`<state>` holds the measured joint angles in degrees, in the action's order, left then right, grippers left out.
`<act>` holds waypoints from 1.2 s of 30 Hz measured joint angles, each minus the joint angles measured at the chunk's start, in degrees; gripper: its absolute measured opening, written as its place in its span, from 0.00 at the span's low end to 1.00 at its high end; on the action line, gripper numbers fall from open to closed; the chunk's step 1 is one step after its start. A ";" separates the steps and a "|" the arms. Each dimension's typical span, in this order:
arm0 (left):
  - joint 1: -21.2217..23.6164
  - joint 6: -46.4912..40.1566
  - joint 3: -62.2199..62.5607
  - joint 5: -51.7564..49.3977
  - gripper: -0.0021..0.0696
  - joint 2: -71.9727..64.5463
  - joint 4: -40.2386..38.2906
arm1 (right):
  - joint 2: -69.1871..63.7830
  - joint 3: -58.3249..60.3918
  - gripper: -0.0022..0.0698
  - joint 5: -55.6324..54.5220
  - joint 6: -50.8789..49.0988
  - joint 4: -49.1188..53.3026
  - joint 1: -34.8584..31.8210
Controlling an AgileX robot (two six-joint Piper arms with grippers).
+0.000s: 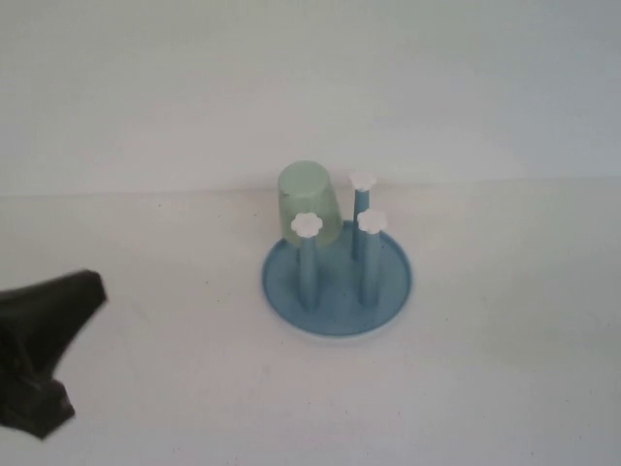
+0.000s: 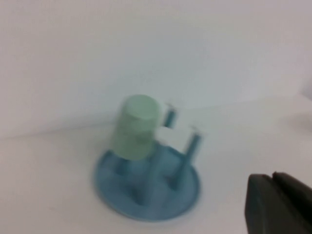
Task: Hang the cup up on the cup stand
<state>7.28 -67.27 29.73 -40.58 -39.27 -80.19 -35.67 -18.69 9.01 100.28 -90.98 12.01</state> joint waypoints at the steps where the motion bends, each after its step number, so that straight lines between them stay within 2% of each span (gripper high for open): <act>1: 0.00 0.00 0.00 -1.64 0.03 0.00 0.00 | 0.00 0.00 0.04 0.00 0.11 -0.44 0.00; 10: 0.00 1.36 0.00 -19.85 0.03 0.00 0.11 | 0.04 0.00 0.03 0.00 0.11 -1.42 0.00; 14: 0.00 0.45 0.00 -19.84 0.03 0.00 0.11 | 0.04 0.00 0.03 0.00 0.11 -1.52 0.00; 16: -0.04 -3.27 0.00 -14.29 0.03 0.00 0.32 | 0.04 0.00 0.03 0.00 0.11 -1.55 0.00; 20: -2.42 -4.54 -0.34 14.39 0.03 2.87 -0.38 | 0.13 0.00 0.03 0.00 0.01 -1.65 0.00; 23: -4.90 -5.54 -2.24 31.22 0.03 8.14 -4.70 | 0.13 0.00 0.03 0.00 0.01 -1.69 0.00; 25: -6.97 -10.13 -4.21 38.39 0.03 12.34 -9.94 | 0.13 0.00 0.03 0.00 0.01 -1.69 0.00; 28: -9.05 -23.27 -8.36 41.06 0.03 18.57 -19.37 | 0.13 0.00 0.03 0.00 0.01 -1.69 0.00; 31: -9.41 -33.50 -12.30 38.15 0.03 22.77 -20.09 | 0.13 0.00 0.03 0.24 0.01 -1.77 0.00; 36: -9.27 -36.71 -14.45 37.19 0.03 25.47 -20.09 | 0.13 0.00 0.03 0.24 -0.10 -2.06 0.00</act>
<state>-1.99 -103.98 15.28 -3.39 -13.80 -100.28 -35.54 -18.69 9.25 100.18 -93.04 12.01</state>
